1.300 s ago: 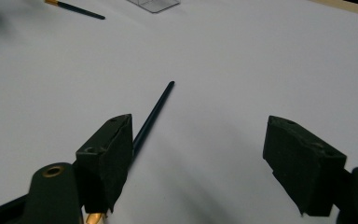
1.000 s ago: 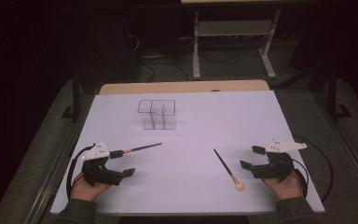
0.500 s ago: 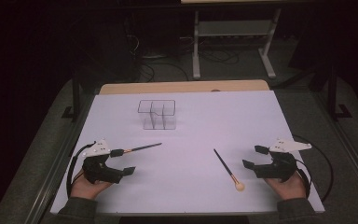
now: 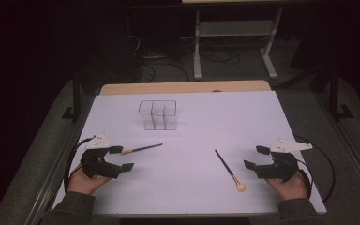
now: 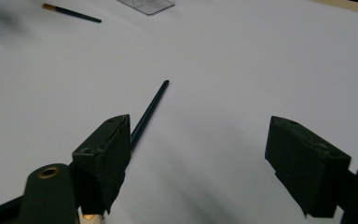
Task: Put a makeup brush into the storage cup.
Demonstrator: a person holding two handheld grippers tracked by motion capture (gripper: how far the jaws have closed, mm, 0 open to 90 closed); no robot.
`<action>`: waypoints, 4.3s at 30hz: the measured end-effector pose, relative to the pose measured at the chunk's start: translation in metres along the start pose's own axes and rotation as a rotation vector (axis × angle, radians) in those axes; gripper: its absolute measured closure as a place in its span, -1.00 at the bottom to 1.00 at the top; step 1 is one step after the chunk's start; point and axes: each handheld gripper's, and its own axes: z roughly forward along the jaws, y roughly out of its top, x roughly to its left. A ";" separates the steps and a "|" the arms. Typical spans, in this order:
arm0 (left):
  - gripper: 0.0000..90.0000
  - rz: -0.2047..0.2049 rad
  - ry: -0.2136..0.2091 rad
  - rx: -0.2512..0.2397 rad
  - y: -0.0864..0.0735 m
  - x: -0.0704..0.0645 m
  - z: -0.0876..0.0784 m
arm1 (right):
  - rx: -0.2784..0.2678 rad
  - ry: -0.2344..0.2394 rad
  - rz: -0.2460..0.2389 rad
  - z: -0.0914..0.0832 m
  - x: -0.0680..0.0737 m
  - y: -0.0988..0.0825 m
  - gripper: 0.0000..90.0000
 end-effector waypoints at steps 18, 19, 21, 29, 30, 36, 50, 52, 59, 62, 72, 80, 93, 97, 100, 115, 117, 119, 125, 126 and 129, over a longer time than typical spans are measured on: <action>-0.54 0.097 -0.024 0.037 0.035 0.004 -0.002 | 0.021 -0.003 -0.004 0.000 0.005 0.003 -0.56; -0.54 0.107 -0.022 0.053 0.039 0.008 0.000 | 0.019 -0.004 -0.009 0.000 0.005 0.003 -0.56; -0.54 0.102 -0.022 0.061 0.041 0.009 0.001 | 0.018 -0.003 -0.008 0.000 0.006 0.004 -0.56; -0.48 0.145 -0.015 0.132 0.054 0.019 0.012 | 0.020 0.009 -0.010 0.002 0.004 0.004 -0.56; -0.46 0.145 -0.015 0.132 0.054 0.019 0.012 | 0.019 0.010 -0.010 0.002 0.004 0.004 -0.56; -0.35 0.208 -0.018 0.201 0.061 0.023 0.026 | 0.022 0.019 -0.016 0.003 0.004 0.004 -0.56; -0.15 0.229 -0.041 0.341 0.074 0.036 0.055 | 0.033 0.040 -0.026 0.004 0.003 0.005 -0.55; -0.10 0.221 -0.044 0.346 0.075 0.037 0.057 | 0.033 0.041 -0.026 0.004 0.003 0.005 -0.55; 0.00 0.219 -0.046 0.394 0.074 0.043 0.068 | 0.033 0.052 -0.028 0.004 0.003 0.006 -0.52; 0.07 0.220 -0.049 0.406 0.075 0.045 0.073 | 0.032 0.054 -0.027 0.004 0.003 0.006 -0.52; 0.23 0.220 -0.046 0.444 0.073 0.047 0.087 | 0.037 0.060 -0.025 0.005 0.003 0.006 -0.52; 0.35 0.206 -0.049 0.484 0.071 0.050 0.099 | 0.032 0.064 -0.032 0.004 0.002 0.006 -0.52; 0.51 0.208 -0.054 0.547 0.064 0.057 0.107 | 0.037 0.071 -0.028 0.002 0.003 0.005 -0.53; 0.54 0.214 -0.054 0.564 0.063 0.058 0.109 | 0.037 0.072 -0.029 0.002 0.003 0.005 -0.53; 0.56 0.209 -0.058 0.571 0.063 0.058 0.109 | 0.034 0.071 -0.030 0.002 0.003 0.005 -0.53; 0.77 0.254 -0.027 0.592 0.062 0.056 0.112 | 0.028 0.075 -0.032 0.001 0.004 0.005 -0.53; 0.81 0.261 -0.022 0.595 0.062 0.054 0.113 | 0.028 0.076 -0.031 0.001 0.004 0.005 -0.53; 0.83 0.273 -0.018 0.601 0.062 0.053 0.113 | 0.030 0.078 -0.031 0.001 0.004 0.005 -0.53; 0.85 0.268 -0.014 0.604 0.063 0.053 0.113 | 0.032 0.078 -0.033 0.002 0.004 0.005 -0.53; 0.85 0.267 -0.015 0.605 0.063 0.053 0.113 | 0.032 0.078 -0.033 0.002 0.004 0.005 -0.53; 0.86 0.258 -0.014 0.606 0.063 0.053 0.113 | 0.035 0.086 -0.034 0.002 0.005 0.005 -0.50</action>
